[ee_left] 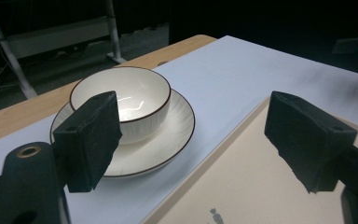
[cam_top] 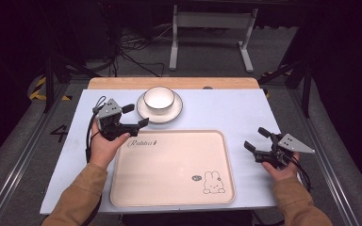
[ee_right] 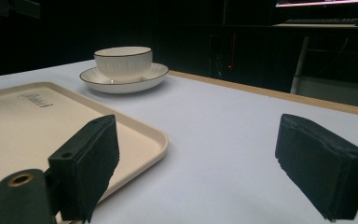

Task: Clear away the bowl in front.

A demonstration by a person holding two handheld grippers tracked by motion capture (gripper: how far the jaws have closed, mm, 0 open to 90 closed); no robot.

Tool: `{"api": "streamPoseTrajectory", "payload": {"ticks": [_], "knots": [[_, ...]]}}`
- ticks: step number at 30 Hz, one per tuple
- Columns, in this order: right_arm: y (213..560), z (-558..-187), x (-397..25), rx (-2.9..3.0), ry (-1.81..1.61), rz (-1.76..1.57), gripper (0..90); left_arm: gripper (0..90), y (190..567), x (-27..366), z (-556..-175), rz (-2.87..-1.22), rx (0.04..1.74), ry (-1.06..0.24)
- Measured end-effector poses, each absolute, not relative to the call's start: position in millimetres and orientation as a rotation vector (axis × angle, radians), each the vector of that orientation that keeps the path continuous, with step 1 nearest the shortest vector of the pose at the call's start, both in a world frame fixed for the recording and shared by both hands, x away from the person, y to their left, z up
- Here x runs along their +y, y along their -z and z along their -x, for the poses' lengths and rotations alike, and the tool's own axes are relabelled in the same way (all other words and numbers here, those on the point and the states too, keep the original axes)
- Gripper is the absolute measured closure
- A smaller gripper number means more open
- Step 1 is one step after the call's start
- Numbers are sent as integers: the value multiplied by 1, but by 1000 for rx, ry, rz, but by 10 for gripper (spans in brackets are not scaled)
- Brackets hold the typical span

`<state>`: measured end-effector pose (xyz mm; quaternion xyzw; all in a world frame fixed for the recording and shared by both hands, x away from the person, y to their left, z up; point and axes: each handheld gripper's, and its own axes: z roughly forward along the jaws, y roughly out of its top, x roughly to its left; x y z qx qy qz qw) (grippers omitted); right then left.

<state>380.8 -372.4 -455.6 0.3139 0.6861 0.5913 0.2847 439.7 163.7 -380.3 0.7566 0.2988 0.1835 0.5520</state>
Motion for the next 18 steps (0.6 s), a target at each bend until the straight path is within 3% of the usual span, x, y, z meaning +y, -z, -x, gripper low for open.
{"api": "streamPoseTrajectory", "payload": {"ticks": [18], "knots": [[456, -380, -372, 1829, -1579, -842, 138, 225, 373, 137, -477, -1826, 652, -389]]}}
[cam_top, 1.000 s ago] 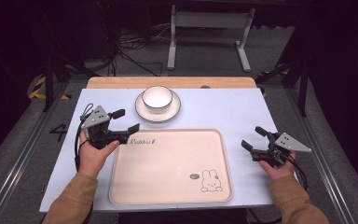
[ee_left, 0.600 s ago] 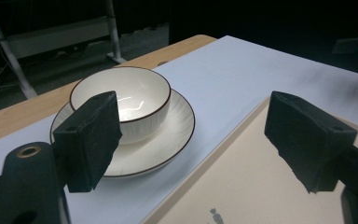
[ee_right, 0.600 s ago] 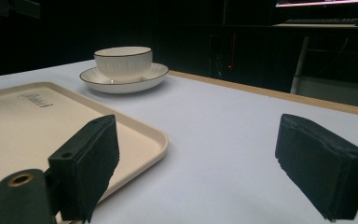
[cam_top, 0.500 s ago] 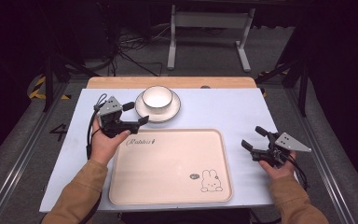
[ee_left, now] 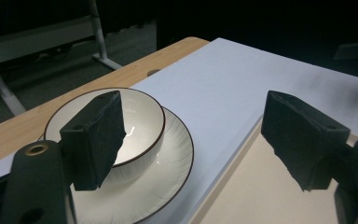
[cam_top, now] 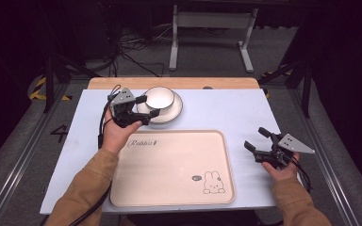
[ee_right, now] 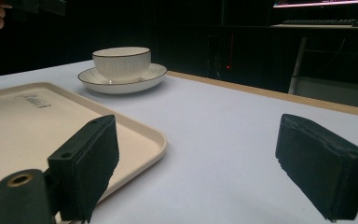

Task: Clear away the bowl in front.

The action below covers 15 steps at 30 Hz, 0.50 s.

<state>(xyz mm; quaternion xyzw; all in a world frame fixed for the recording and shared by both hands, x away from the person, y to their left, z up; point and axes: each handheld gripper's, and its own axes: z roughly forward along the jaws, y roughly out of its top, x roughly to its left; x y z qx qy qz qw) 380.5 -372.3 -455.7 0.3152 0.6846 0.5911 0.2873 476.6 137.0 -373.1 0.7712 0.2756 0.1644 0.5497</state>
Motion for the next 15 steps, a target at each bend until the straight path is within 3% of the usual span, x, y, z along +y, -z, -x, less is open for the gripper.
{"api": "streamPoseTrajectory", "payload": {"ticks": [15], "knots": [[456, -380, -372, 1821, -1577, -847, 139, 234, 364, 127, -504, -1920, 634, -380]]}}
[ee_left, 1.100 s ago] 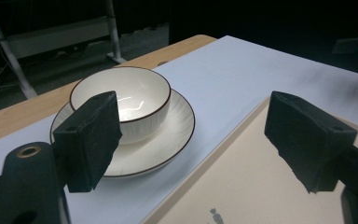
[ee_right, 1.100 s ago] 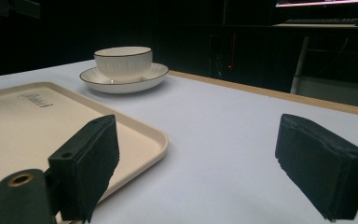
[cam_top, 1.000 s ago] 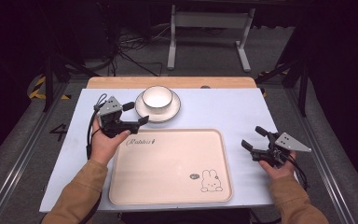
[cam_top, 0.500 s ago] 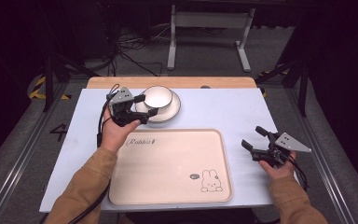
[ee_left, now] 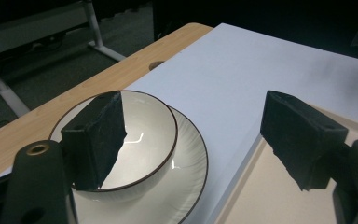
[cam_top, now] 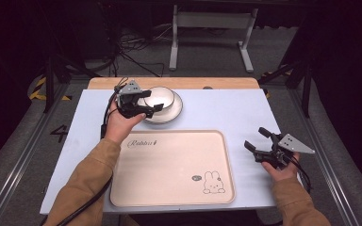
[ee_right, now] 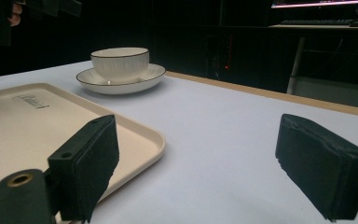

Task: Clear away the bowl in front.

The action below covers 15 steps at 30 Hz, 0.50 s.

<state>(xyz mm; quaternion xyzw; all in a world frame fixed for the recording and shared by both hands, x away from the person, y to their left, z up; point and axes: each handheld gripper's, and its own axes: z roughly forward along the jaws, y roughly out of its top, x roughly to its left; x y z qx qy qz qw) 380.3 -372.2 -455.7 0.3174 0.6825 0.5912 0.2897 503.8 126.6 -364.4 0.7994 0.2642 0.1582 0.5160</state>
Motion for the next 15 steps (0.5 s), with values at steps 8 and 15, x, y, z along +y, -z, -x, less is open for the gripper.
{"api": "streamPoseTrajectory", "payload": {"ticks": [8, 15], "knots": [[456, -380, -372, 1821, -1575, -846, 140, 282, 358, 125, -523, -1965, 625, -370], [456, -380, -372, 1821, -1576, -845, 140, 289, 359, 121, -537, -1987, 613, -353]]}}
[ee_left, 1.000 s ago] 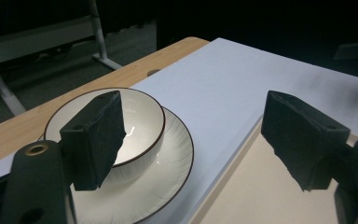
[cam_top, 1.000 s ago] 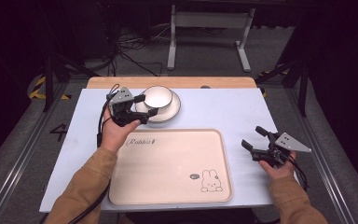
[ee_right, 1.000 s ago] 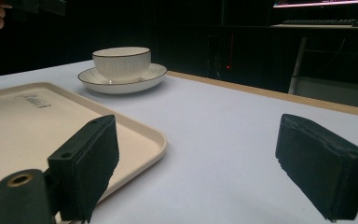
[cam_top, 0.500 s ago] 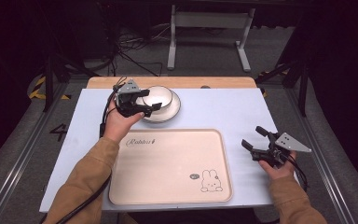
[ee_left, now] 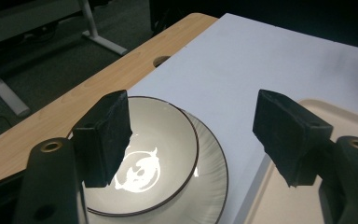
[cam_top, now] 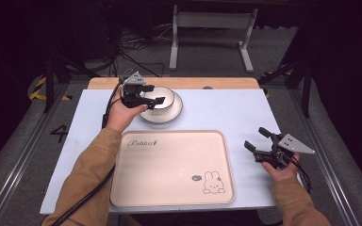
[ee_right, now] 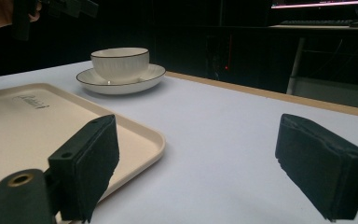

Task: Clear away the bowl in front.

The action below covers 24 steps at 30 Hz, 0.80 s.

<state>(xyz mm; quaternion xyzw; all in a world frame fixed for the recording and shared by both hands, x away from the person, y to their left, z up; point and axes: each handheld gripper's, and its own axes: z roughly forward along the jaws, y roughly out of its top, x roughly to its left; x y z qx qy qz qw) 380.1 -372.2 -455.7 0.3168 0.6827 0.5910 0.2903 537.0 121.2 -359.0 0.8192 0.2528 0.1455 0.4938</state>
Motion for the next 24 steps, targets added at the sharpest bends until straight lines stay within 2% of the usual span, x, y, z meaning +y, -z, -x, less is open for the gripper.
{"api": "streamPoseTrajectory", "payload": {"ticks": [11, 15, 24], "knots": [[456, -380, -372, 1819, -1576, -845, 141, 272, 371, 119, -553, -2072, 661, -341], [456, -380, -372, 1815, -1575, -848, 140, 332, 377, 118, -555, -2094, 641, -343], [456, -380, -372, 1816, -1576, -848, 140, 335, 390, 106, -559, -2221, 619, -319]]}}
